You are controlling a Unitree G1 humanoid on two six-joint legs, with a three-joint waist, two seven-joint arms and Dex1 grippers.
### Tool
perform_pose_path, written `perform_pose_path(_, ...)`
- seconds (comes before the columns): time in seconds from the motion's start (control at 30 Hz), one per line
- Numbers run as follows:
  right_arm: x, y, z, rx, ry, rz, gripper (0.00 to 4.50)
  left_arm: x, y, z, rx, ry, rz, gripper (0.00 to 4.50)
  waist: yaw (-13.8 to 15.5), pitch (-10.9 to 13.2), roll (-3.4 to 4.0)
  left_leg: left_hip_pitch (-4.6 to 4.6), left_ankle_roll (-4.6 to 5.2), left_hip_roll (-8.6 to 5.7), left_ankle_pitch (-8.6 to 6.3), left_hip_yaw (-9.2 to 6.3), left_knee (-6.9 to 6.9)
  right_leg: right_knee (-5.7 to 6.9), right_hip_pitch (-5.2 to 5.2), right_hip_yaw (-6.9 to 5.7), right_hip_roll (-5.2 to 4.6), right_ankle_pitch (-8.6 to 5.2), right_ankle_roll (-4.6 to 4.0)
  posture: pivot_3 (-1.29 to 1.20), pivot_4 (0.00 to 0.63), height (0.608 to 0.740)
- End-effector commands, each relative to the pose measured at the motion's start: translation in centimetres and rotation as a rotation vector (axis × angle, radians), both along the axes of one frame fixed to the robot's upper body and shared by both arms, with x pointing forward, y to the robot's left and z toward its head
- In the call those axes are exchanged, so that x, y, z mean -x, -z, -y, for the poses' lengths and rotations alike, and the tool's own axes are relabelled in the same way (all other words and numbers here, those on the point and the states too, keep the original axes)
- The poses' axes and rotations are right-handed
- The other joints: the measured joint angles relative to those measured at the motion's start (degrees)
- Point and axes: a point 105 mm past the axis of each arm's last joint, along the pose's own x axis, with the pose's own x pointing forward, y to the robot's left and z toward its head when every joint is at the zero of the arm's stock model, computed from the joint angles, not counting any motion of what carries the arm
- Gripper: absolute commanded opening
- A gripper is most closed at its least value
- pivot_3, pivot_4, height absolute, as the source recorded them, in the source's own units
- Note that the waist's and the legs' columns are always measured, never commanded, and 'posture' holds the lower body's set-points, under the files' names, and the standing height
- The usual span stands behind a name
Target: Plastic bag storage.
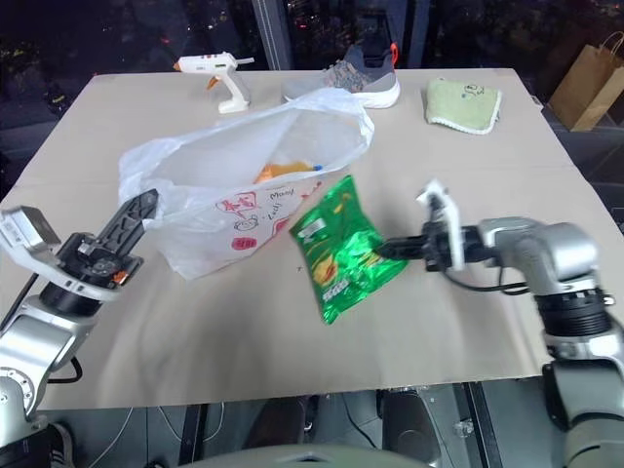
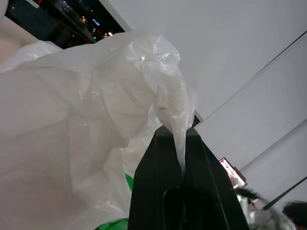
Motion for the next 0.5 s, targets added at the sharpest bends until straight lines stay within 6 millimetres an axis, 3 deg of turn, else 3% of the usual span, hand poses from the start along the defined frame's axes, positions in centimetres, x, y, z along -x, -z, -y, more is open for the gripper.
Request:
perform_pose_path(0.03, -0.1, -4.1, 0.3, -0.17, -0.017, 0.032, 0.07, 1.1, -1.2, 1.0, -0.011, 0.053, 0.05, 0.0, -0.44, -0.01, -0.01, 0.06, 0.0, 0.02, 0.0, 0.03, -0.01, 0.02, 0.03, 0.03, 0.01, 0.0, 0.0, 0.0, 0.15, 0.74)
perform_pose_path(0.2, -0.8, -3.5, -0.8, -0.182, -0.016, -0.022, 0.07, 1.7, -0.8, 2.2, -0.009, 0.103, 0.043, 0.0, -0.26, -0.01, 0.0, 0.12, 0.0, 0.11, 0.0, 0.01, -0.01, 0.08, 0.06, 0.03, 0.13, -0.01, -0.03, 0.0, 0.15, 0.74)
perform_pose_path(0.5, -1.6, -4.8, -4.0, -0.283, -0.08, -0.047, 0.07, 2.4, -0.5, 3.7, 0.004, 0.155, 0.035, 0.0, -0.18, -0.02, 0.0, 0.03, 0.0, 0.05, 0.0, -0.02, 0.02, 0.03, 0.04, 0.0, 0.06, 0.0, -0.01, 0.0, 0.15, 0.74)
